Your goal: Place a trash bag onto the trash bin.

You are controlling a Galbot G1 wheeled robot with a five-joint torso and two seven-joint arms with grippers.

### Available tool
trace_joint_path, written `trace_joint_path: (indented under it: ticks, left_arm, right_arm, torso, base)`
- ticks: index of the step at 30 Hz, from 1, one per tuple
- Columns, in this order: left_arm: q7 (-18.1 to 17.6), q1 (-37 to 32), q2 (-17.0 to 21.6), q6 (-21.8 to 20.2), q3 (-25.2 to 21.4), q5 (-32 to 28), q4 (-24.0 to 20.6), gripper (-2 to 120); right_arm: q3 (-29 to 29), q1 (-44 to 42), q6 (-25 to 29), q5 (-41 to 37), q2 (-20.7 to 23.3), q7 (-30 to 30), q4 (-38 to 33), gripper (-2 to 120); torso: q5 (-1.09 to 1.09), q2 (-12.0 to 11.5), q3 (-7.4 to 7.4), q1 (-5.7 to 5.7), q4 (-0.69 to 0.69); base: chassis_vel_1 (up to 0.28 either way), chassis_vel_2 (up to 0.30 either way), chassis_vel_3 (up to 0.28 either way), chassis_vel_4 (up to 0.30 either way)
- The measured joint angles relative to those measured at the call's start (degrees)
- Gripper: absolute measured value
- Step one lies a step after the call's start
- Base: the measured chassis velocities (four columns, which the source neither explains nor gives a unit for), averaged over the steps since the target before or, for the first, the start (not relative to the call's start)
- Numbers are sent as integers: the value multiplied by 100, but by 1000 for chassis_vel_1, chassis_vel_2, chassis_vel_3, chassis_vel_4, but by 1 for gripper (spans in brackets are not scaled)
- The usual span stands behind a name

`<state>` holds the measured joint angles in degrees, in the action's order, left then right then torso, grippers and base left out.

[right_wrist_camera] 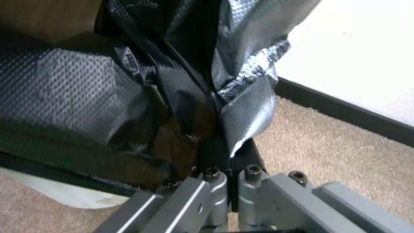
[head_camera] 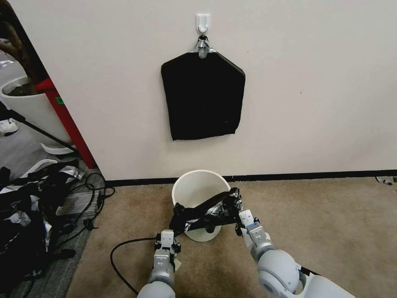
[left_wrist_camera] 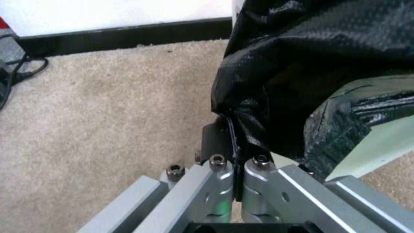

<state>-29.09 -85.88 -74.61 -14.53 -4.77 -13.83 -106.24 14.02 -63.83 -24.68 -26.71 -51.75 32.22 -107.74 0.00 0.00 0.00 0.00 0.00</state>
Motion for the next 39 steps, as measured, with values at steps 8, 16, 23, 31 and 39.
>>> trace_joint_path:
  ticks: [8, 16, 23, 31, 39]
  left_arm:
    - [37, 51, -90, 14, -77, -50, 121, 0]
    - [57, -209, 191, 97, -114, -66, -345, 19]
    - [60, -494, 704, -256, -145, 46, -1009, 43]
    - [61, -706, 945, -382, -132, 329, -1487, 71]
    - [370, -1055, 927, 151, -451, 562, -2225, 98]
  right_arm:
    - [-4, 45, -14, 98, -85, -68, 149, 0]
    - [-303, -460, 244, -265, 203, 92, -416, 20]
    - [-579, -1277, 351, -415, 679, 202, -1317, 45]
    - [-662, -1544, 706, -334, 761, 159, -1720, 73]
    - [-1105, -1334, 1946, 591, 656, -750, -1922, 99]
  torso:
    - [0, 0, 0, 0, 0]
    - [0, 0, 0, 0, 1]
    - [-1, 0, 0, 0, -1]
    - [-1, 0, -1, 0, 0]
    - [-1, 0, -1, 0, -1]
  base:
    - [0, 0, 0, 0]
    - [0, 0, 0, 0]
    - [0, 0, 0, 0]
    - [0, 0, 0, 0]
    - [0, 0, 0, 0]
